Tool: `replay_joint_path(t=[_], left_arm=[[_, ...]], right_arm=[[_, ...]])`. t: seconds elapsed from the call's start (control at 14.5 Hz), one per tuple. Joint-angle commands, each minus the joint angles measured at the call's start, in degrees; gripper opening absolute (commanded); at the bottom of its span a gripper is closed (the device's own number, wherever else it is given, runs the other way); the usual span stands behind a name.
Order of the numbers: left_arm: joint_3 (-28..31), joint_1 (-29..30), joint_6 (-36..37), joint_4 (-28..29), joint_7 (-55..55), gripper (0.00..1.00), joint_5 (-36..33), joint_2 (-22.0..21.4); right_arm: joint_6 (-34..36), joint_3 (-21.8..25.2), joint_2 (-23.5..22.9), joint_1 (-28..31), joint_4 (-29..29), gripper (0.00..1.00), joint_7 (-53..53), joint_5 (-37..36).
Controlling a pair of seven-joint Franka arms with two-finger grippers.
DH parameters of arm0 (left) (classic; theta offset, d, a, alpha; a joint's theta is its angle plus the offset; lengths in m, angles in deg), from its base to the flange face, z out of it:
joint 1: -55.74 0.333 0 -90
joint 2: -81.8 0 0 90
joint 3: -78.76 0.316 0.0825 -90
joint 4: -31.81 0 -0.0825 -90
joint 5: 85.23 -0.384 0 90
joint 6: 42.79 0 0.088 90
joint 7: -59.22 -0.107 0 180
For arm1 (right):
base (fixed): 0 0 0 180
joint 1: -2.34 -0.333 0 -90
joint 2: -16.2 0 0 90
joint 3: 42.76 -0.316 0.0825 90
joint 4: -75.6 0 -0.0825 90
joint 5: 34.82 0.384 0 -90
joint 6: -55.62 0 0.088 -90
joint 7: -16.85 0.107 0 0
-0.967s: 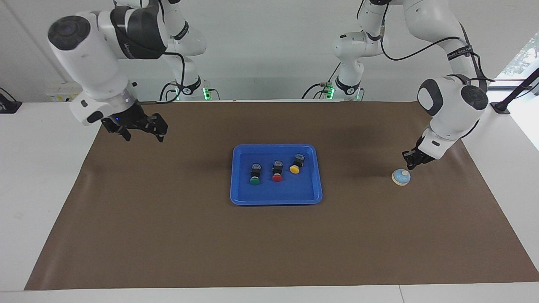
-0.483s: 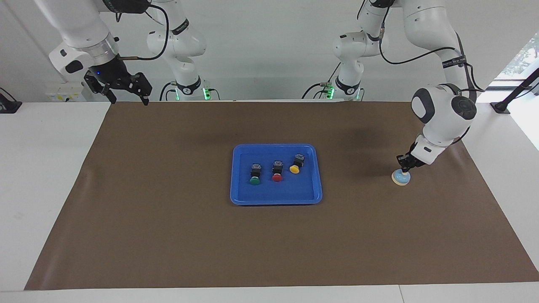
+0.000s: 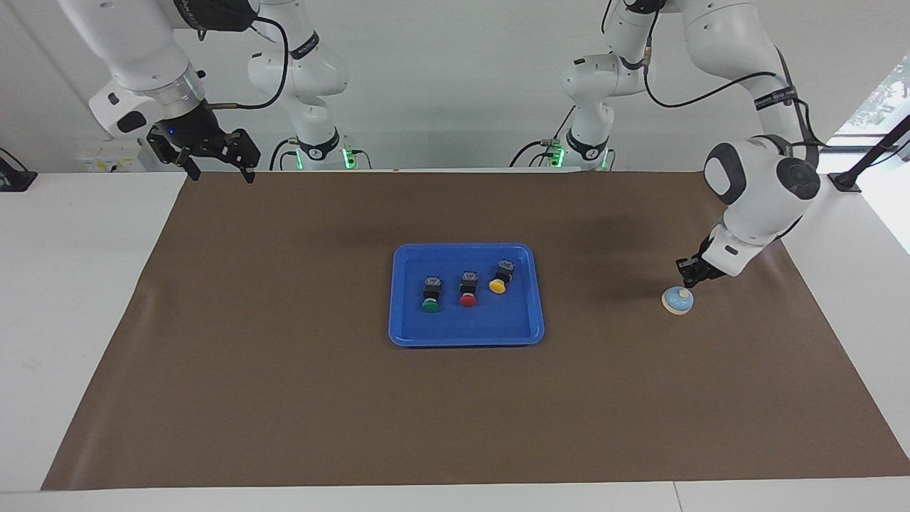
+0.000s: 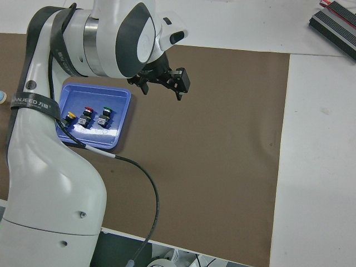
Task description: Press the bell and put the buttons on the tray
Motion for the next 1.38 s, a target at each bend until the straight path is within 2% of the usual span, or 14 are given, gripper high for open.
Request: replay_joint_path(t=[0.0,0.07,0.14,0.21,0.35,0.55,0.9,1.11,1.31], left_arm=[[-0.05,-0.39,15.05,-8.51,-0.18,0.12,-0.58,-5.13],[-0.23,-0.48,18.92,-9.92,-0.09,0.47,-0.49,-7.67],[-0.49,-0.56,21.31,-10.37,0.09,0.99,-0.49,-9.61],[-0.58,-0.56,23.25,-10.46,0.09,1.0,-0.49,-11.81],[-1.2,-0.65,25.89,-11.6,0.0,1.0,-0.23,-12.97],[-1.55,-2.14,29.33,-15.82,0.0,1.0,-0.05,-12.79],[-1.11,-3.46,28.98,-15.39,0.09,1.0,-0.93,-12.8],[-1.11,-3.81,29.34,-15.56,0.09,1.0,-1.19,-11.04],[-1.11,-4.34,30.73,-18.44,0.09,1.0,-1.37,-10.43]], right_arm=[[-0.97,-0.73,0.8,0.89,0.65,1.0,-0.63,0.59],[-0.97,-0.73,0.8,0.81,0.65,1.0,-0.72,0.68],[-0.79,-0.73,0.8,0.81,0.65,1.0,-0.54,0.68],[-0.7,-0.73,0.89,0.81,0.73,1.0,-0.54,0.68],[-0.44,-0.81,0.89,0.72,0.91,1.0,-0.72,0.59],[-0.44,-0.73,0.98,0.81,0.91,1.0,-0.72,0.59],[-0.44,-0.73,0.89,0.81,0.91,1.0,-0.72,0.68],[-0.44,-0.73,0.89,0.81,0.91,1.0,-0.72,0.68],[-0.44,-0.73,0.89,0.81,0.91,1.0,-0.72,0.68]])
